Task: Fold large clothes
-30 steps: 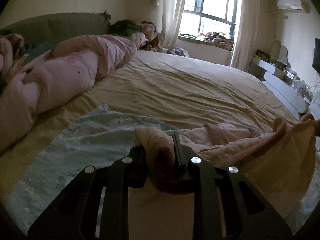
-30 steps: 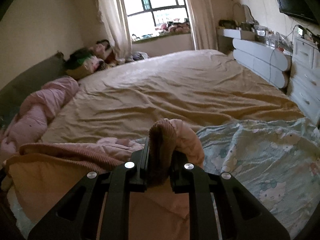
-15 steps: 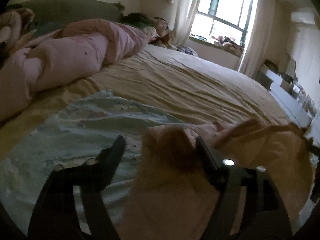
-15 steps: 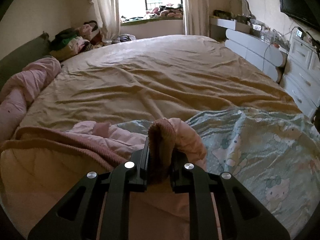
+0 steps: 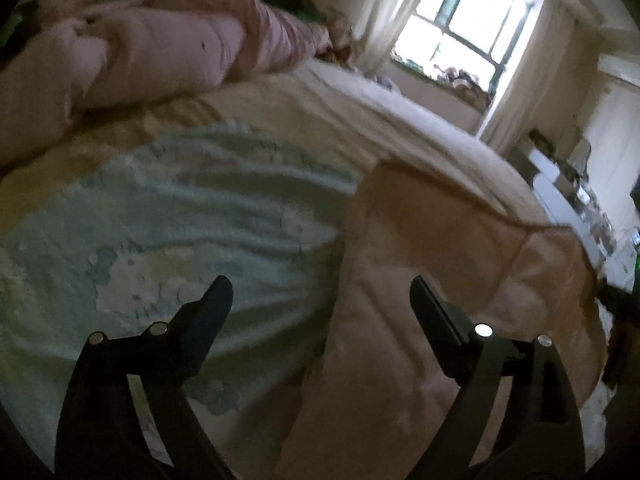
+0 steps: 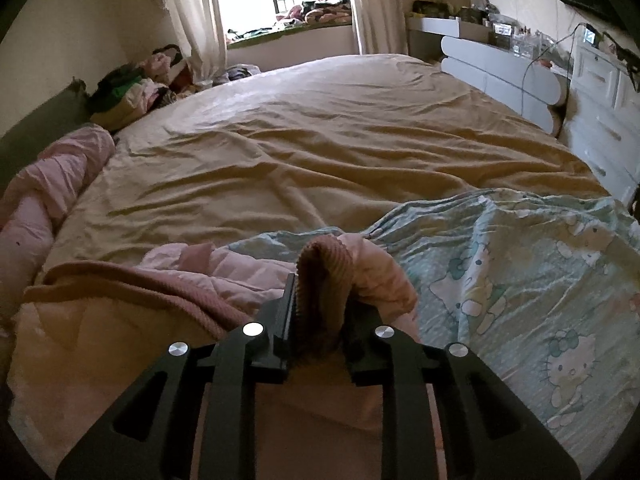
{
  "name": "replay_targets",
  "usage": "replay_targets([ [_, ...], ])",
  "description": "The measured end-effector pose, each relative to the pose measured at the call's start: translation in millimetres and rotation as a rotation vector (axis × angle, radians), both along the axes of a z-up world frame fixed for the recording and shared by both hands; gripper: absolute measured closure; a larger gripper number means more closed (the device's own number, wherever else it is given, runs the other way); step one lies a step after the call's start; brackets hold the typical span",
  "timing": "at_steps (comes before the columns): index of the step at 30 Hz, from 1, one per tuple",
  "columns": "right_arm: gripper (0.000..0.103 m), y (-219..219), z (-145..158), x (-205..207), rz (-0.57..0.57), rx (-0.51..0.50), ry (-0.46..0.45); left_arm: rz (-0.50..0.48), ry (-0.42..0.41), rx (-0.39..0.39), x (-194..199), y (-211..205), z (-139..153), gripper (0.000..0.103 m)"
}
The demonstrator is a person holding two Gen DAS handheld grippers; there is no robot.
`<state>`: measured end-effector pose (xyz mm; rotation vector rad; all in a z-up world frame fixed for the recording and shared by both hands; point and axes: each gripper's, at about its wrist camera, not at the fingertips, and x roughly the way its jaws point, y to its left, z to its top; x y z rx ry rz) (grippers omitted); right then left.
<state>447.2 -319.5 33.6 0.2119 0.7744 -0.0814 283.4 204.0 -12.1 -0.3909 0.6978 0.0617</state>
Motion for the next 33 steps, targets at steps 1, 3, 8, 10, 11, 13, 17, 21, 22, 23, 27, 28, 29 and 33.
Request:
replay_targets([
  [1,0.080,-1.5,1.9,-1.8,0.006,0.009,-0.001,-0.019,0.010,-0.008,0.8,-0.1,-3.9,0.020],
  [3,0.077,-3.5,6.4,-8.2,0.023,0.027,-0.009,-0.047,0.027,-0.014,2.6,-2.7,-8.2,0.017],
  [8,0.063,-8.6,18.9,-25.3,0.078,0.051,-0.021,-0.095,0.046,-0.045,2.1,-10.3,-16.9,0.017],
  [10,0.023,-12.1,24.8,-33.9,0.090,0.066,-0.039,-0.107,0.049,-0.035,1.3,-15.5,-16.9,0.017],
  [11,0.004,-14.4,27.5,-40.2,0.072,0.059,-0.050,-0.115,0.050,-0.039,1.3,-17.1,-16.9,0.016],
  [13,0.004,-17.1,31.9,-53.5,0.081,0.055,-0.101,-0.143,0.052,-0.055,1.1,-22.8,-17.9,0.016],
  [17,0.004,-19.0,21.6,-65.0,0.078,-0.074,-0.067,-0.152,0.107,0.040,5.2,-34.3,-23.2,0.016],
  [21,0.004,-14.9,-10.5,-64.6,0.135,-0.166,0.041,-0.183,0.115,0.054,5.9,-41.3,-23.3,0.017],
  [22,0.005,-14.2,-17.2,-64.1,0.140,-0.169,0.054,-0.190,0.110,0.059,4.7,-44.0,-22.9,0.021],
  [23,0.005,-14.0,-21.8,-64.4,0.135,-0.166,0.047,-0.198,0.105,0.067,4.6,-46.5,-22.8,0.040],
  [27,0.088,-8.6,-26.7,-65.2,0.144,-0.137,0.004,-0.183,0.073,0.163,2.5,-57.9,-20.3,0.082],
  [28,0.091,-2.6,-28.1,-66.3,0.136,-0.189,0.012,-0.179,0.057,0.187,0.8,-60.2,-17.2,0.084],
  [29,0.093,0.3,-28.2,-67.8,0.139,-0.210,0.010,-0.171,0.034,0.198,-1.3,-61.4,-12.6,0.086],
  [33,0.095,-2.0,-7.4,-81.6,0.059,-0.238,-0.099,-0.170,-0.054,0.264,-7.1,-65.5,13.5,0.088],
])
